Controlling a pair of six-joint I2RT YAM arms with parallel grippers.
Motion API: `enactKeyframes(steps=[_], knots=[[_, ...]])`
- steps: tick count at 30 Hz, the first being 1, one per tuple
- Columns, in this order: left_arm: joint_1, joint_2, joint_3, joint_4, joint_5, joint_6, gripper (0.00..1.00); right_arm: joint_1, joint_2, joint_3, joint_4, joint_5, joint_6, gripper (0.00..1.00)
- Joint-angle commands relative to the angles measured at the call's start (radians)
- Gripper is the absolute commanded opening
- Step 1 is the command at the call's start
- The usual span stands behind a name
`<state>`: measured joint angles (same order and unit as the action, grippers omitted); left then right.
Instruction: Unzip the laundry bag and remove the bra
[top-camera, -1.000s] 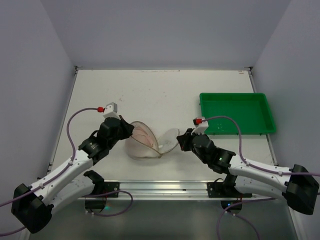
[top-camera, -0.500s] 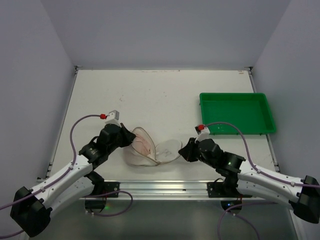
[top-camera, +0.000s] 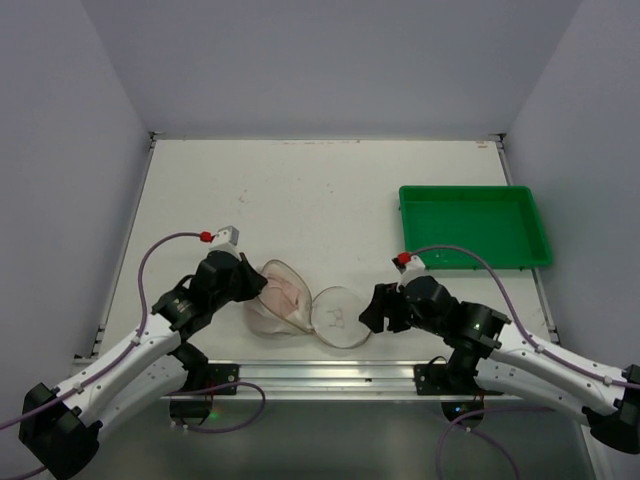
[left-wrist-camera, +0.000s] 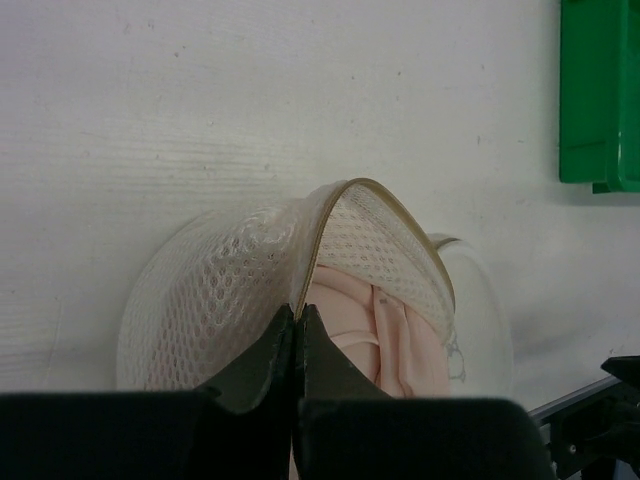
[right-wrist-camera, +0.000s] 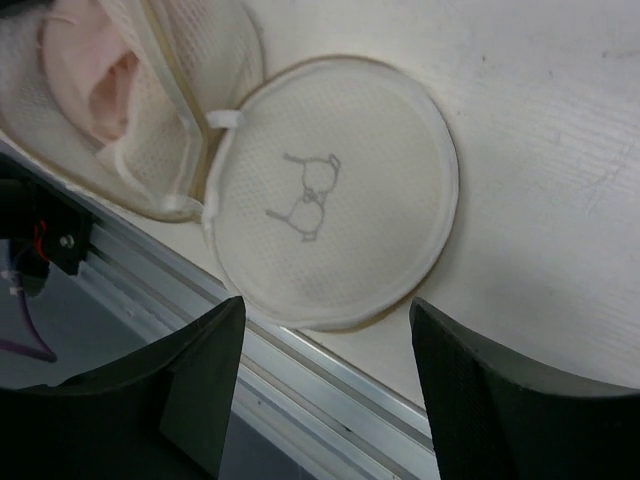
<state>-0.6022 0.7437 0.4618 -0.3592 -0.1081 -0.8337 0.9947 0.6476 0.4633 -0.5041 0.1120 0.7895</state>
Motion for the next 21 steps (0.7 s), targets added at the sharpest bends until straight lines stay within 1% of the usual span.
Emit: enactKeyframes(steps=[1,2,4,5,6,7,9,10,11,13,16,17,21], knots=[[0.007,0.002,0.044,-0.057,-0.001,0.045,0.0,0.002,0.013,0.122,0.041,0.045,-0.117,0.68],[0.005,0.011,0.049,-0.061,-0.008,0.048,0.0,0.004,0.059,0.162,0.12,0.002,-0.175,0.68],[0.007,0.025,0.07,-0.076,-0.015,0.057,0.0,0.002,0.127,0.199,0.203,-0.05,-0.217,0.66],[0.007,0.031,0.077,-0.084,-0.016,0.062,0.0,0.004,0.171,0.245,0.241,-0.072,-0.239,0.65],[0.007,0.036,0.081,-0.087,-0.021,0.065,0.0,0.008,0.217,0.267,0.321,-0.092,-0.249,0.63],[0.007,0.034,0.084,-0.086,-0.024,0.067,0.0,0.013,0.316,0.284,0.363,-0.107,-0.263,0.62],[0.005,0.026,0.084,-0.087,-0.03,0.065,0.0,0.024,0.42,0.349,0.456,-0.15,-0.292,0.61],[0.005,0.023,0.086,-0.087,-0.03,0.065,0.0,0.027,0.52,0.372,0.476,-0.173,-0.3,0.61],[0.005,0.02,0.087,-0.087,-0.03,0.062,0.0,0.03,0.567,0.424,0.496,-0.181,-0.309,0.61],[0.005,0.014,0.087,-0.089,-0.028,0.062,0.0,0.042,0.682,0.474,0.498,-0.198,-0.318,0.63],[0.007,0.013,0.078,-0.089,-0.028,0.065,0.0,0.061,0.77,0.543,0.544,-0.183,-0.326,0.63],[0.005,0.014,0.075,-0.087,-0.027,0.065,0.0,0.065,0.823,0.572,0.55,-0.173,-0.331,0.63],[0.005,0.019,0.061,-0.073,-0.01,0.065,0.0,0.088,0.92,0.617,0.539,-0.172,-0.332,0.62]])
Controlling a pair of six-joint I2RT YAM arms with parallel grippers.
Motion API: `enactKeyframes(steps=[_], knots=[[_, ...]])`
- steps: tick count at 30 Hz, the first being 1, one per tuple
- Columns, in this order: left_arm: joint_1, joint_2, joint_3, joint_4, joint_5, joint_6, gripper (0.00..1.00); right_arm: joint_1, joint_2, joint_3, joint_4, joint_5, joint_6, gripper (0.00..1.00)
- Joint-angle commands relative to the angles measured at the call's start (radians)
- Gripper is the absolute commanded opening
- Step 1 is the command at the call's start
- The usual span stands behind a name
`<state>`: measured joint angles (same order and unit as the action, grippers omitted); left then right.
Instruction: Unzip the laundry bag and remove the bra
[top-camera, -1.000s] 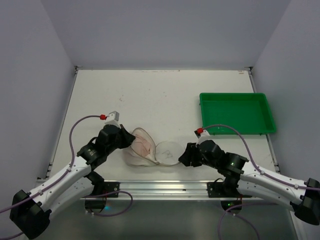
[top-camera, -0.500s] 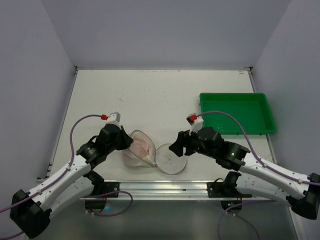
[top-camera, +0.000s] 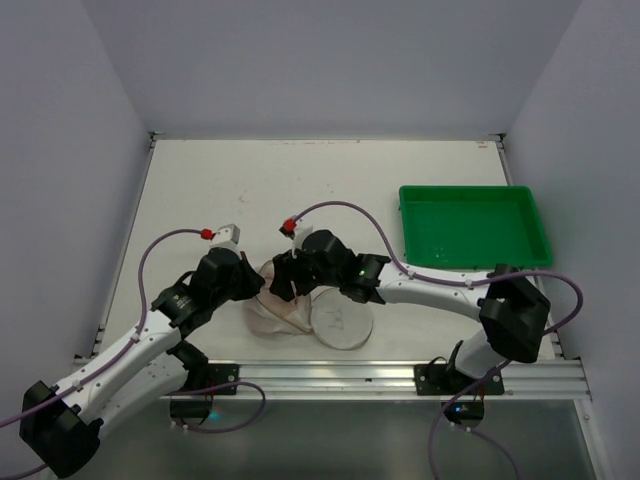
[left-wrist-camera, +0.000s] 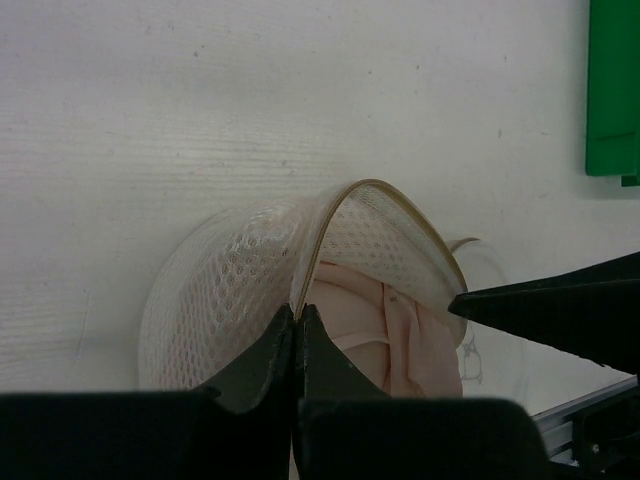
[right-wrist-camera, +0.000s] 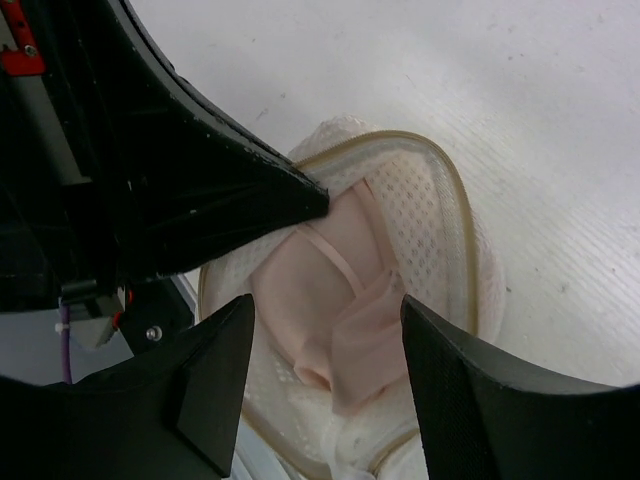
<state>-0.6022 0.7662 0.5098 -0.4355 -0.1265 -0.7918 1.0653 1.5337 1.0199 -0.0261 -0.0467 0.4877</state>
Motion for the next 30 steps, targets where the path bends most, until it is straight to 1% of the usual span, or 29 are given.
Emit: enactKeyframes(steps=[1,6,12,16,19,20,22,23,26,29,30], knots=[[0.007,-0.004,0.012,0.007,0.011,0.023,0.0,0.021,0.046,0.06,0.064,-0.013,-0.032,0.62],[0.005,0.001,0.001,0.024,0.019,0.023,0.0,0.025,0.121,0.031,0.103,-0.019,-0.02,0.62],[0.005,0.002,-0.002,0.023,0.019,0.026,0.0,0.024,0.14,-0.007,0.098,0.013,-0.021,0.64],[0.005,-0.007,-0.007,0.014,0.011,0.026,0.0,0.025,0.149,-0.033,0.091,0.021,-0.027,0.63],[0.005,-0.008,-0.011,0.011,0.007,0.025,0.0,0.025,0.146,-0.047,0.095,0.007,-0.032,0.5],[0.005,-0.008,-0.013,0.011,0.005,0.023,0.0,0.025,0.143,-0.05,0.101,0.004,-0.031,0.36],[0.005,-0.007,-0.016,0.011,0.007,0.02,0.0,0.025,0.137,-0.053,0.103,0.001,-0.034,0.27],[0.007,-0.005,-0.017,0.011,0.007,0.019,0.0,0.025,0.131,-0.053,0.101,-0.004,-0.035,0.16],[0.007,-0.007,-0.019,0.011,0.004,0.017,0.0,0.024,0.112,-0.053,0.098,-0.016,-0.037,0.0],[0.005,-0.008,-0.022,0.009,-0.005,0.014,0.0,0.024,0.079,-0.069,0.103,-0.018,-0.038,0.0],[0.005,-0.008,-0.028,0.009,-0.005,0.013,0.0,0.025,0.044,-0.076,0.106,-0.018,-0.038,0.0]])
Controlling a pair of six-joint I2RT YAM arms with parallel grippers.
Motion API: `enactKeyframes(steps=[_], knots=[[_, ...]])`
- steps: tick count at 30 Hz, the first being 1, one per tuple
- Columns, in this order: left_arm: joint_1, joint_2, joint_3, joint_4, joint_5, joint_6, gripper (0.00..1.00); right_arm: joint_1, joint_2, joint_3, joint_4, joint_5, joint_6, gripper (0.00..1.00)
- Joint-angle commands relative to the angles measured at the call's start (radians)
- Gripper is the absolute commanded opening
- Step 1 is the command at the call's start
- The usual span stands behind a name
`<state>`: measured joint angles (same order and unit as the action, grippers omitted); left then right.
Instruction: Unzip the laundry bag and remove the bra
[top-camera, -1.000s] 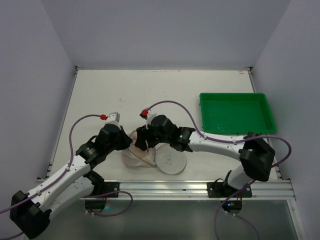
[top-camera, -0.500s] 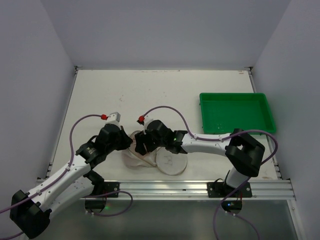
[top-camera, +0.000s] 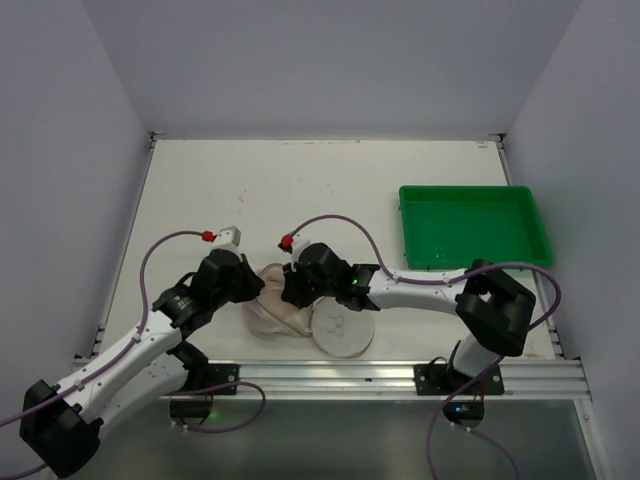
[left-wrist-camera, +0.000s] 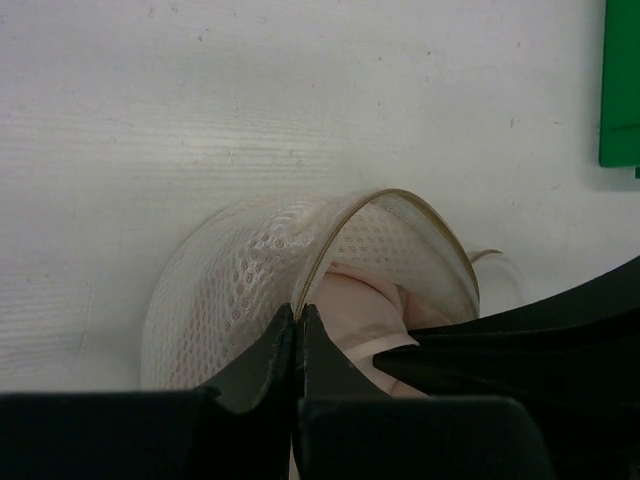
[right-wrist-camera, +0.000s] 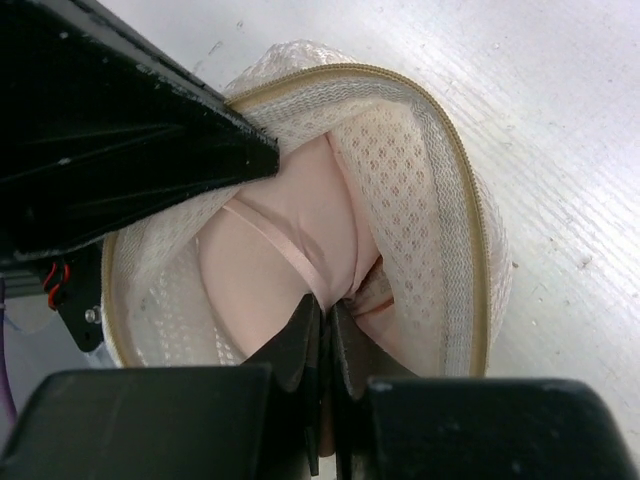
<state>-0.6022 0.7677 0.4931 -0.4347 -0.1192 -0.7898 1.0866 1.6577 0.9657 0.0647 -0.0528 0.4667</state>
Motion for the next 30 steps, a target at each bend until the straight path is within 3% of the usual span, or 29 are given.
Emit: enactKeyframes(steps=[1,13,21,30], knots=[[0.007,-0.01,-0.014,0.01,-0.013,0.009,0.0,0.003,-0.102,-0.036,0.018,-0.012,-0.019,0.0],[0.007,0.022,-0.037,0.034,-0.02,0.006,0.0,-0.002,-0.516,-0.219,0.188,-0.085,-0.069,0.0],[0.007,0.064,-0.056,0.073,0.0,0.001,0.0,-0.042,-0.656,-0.291,0.27,-0.078,-0.051,0.0],[0.005,0.078,-0.06,0.083,-0.003,0.003,0.0,-0.212,-0.78,-0.257,0.205,-0.09,-0.048,0.0]])
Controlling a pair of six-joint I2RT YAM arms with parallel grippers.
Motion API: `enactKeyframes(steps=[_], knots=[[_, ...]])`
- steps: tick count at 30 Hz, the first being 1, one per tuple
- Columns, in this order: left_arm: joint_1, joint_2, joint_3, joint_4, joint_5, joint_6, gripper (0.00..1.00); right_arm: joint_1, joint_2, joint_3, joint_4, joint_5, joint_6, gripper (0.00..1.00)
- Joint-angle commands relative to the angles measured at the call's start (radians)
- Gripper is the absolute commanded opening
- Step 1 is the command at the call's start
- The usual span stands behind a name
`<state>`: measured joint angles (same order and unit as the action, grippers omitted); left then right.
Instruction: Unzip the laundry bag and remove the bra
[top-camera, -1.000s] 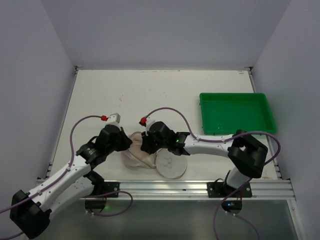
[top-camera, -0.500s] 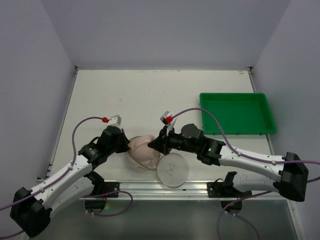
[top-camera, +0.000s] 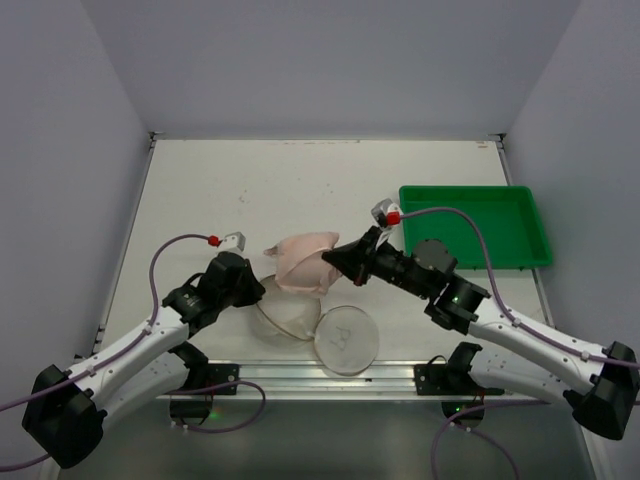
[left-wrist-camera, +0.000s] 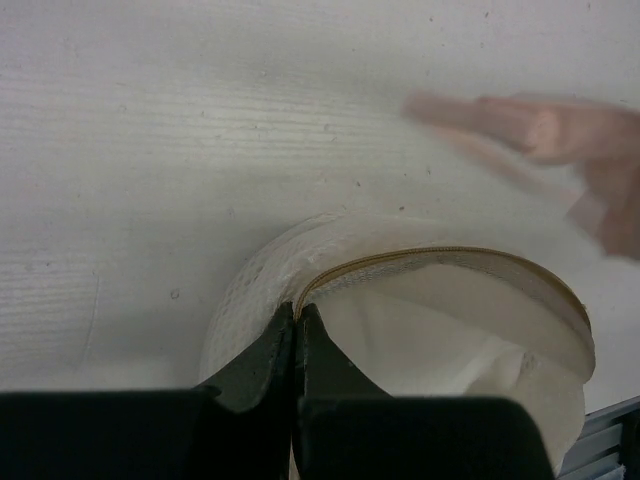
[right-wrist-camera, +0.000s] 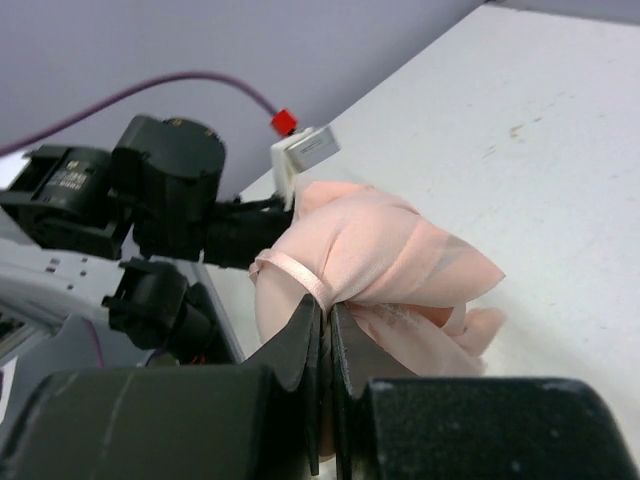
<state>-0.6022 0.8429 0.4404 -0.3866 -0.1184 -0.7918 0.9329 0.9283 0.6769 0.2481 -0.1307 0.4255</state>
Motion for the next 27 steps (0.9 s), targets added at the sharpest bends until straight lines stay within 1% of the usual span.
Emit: enactKeyframes(steps=[1,4,5,7,8,9,10,12,13,15,16,17,18,19,22,23,25,27], knots=[[0.005,0.004,-0.009,0.035,-0.003,0.005,0.0,-0.096,-0.071,0.055,-0.03,0.014,-0.011,0.0],[0.007,0.007,-0.011,0.038,-0.001,0.006,0.0,-0.144,-0.112,0.087,-0.102,0.115,-0.031,0.0],[0.007,0.007,-0.011,0.04,0.0,0.006,0.0,-0.181,-0.123,0.093,-0.148,0.194,-0.033,0.0],[0.007,0.008,-0.012,0.045,0.0,0.006,0.0,-0.227,-0.138,0.105,-0.191,0.277,-0.013,0.0],[0.007,0.012,-0.012,0.049,0.003,0.008,0.0,-0.279,-0.149,0.11,-0.243,0.375,0.001,0.0],[0.007,0.013,-0.012,0.051,0.005,0.011,0.0,-0.305,-0.152,0.118,-0.285,0.428,0.018,0.0],[0.007,0.018,-0.014,0.052,0.006,0.011,0.0,-0.366,-0.154,0.136,-0.358,0.477,0.056,0.0],[0.007,0.019,-0.014,0.057,0.013,0.014,0.0,-0.439,-0.155,0.148,-0.409,0.548,0.087,0.0],[0.007,0.019,-0.015,0.058,0.014,0.014,0.0,-0.519,-0.161,0.144,-0.437,0.557,0.119,0.0],[0.007,0.018,-0.014,0.06,0.017,0.017,0.0,-0.604,-0.172,0.135,-0.452,0.56,0.148,0.0],[0.005,0.015,-0.014,0.06,0.017,0.017,0.0,-0.693,-0.172,0.128,-0.47,0.56,0.18,0.0],[0.007,0.012,-0.014,0.064,0.02,0.017,0.0,-0.736,-0.168,0.127,-0.48,0.559,0.196,0.0],[0.007,0.01,-0.014,0.068,0.022,0.016,0.0,-0.781,-0.151,0.13,-0.486,0.548,0.206,0.0],[0.007,0.009,-0.014,0.072,0.026,0.016,0.0,-0.863,-0.137,0.135,-0.492,0.513,0.22,0.0],[0.007,0.012,-0.012,0.083,0.04,0.017,0.0,-0.98,-0.068,0.142,-0.491,0.433,0.257,0.0],[0.007,0.016,-0.012,0.089,0.048,0.017,0.0,-1.04,-0.047,0.141,-0.471,0.415,0.266,0.0],[0.007,0.025,-0.014,0.095,0.057,0.019,0.0,-1.115,0.01,0.132,-0.44,0.381,0.294,0.0],[0.005,0.036,-0.014,0.104,0.068,0.019,0.0,-1.152,0.052,0.13,-0.392,0.333,0.308,0.0]])
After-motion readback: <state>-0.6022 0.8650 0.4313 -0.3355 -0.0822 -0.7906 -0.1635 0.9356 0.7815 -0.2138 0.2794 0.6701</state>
